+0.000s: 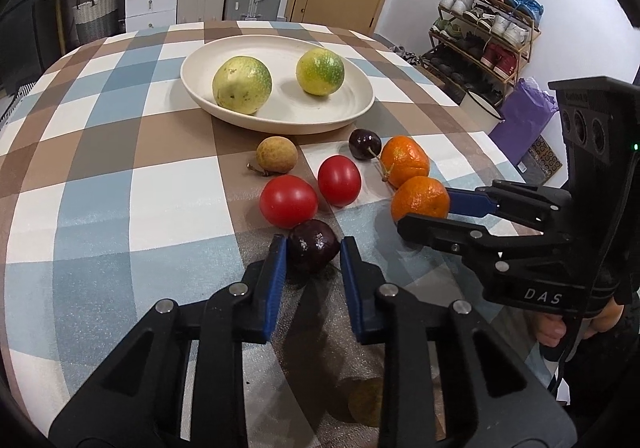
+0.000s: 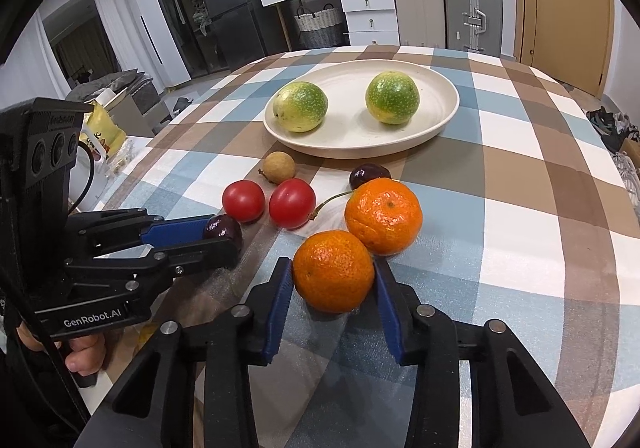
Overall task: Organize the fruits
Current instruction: 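Grasp an orange with the right gripper while the left gripper grasps a dark plum, then carry the orange and dark plum onto the white plate and release both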
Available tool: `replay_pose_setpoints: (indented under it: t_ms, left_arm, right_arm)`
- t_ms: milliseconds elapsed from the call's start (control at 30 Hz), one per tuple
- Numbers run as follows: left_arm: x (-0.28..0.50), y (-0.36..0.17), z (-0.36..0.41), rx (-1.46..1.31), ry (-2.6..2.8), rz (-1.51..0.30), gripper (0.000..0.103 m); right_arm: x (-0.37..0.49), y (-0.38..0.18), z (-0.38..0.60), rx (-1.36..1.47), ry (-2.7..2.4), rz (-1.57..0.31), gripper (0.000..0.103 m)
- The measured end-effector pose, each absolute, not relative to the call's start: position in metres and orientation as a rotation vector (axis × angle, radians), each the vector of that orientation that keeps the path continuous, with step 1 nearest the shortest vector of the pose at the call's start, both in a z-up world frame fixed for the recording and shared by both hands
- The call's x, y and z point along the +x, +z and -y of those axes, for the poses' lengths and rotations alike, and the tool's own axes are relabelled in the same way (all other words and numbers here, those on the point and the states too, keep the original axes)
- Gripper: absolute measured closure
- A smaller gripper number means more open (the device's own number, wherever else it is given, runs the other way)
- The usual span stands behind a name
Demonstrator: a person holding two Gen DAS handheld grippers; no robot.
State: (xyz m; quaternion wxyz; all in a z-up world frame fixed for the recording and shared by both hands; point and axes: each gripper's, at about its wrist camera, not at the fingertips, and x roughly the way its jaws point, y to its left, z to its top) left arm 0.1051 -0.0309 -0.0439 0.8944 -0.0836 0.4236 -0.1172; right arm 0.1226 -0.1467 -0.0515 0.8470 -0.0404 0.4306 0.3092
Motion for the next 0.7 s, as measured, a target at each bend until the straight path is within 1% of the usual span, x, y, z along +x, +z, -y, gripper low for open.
replay_pose_setpoints:
  t_ms: [700]
  left_arm:
    - [0.091, -0.017, 0.032, -0.166, -0.245, -0.803, 0.079]
  right_arm:
    - [0.107, -0.027, 0.15, -0.104, 0.678, -0.835, 0.063]
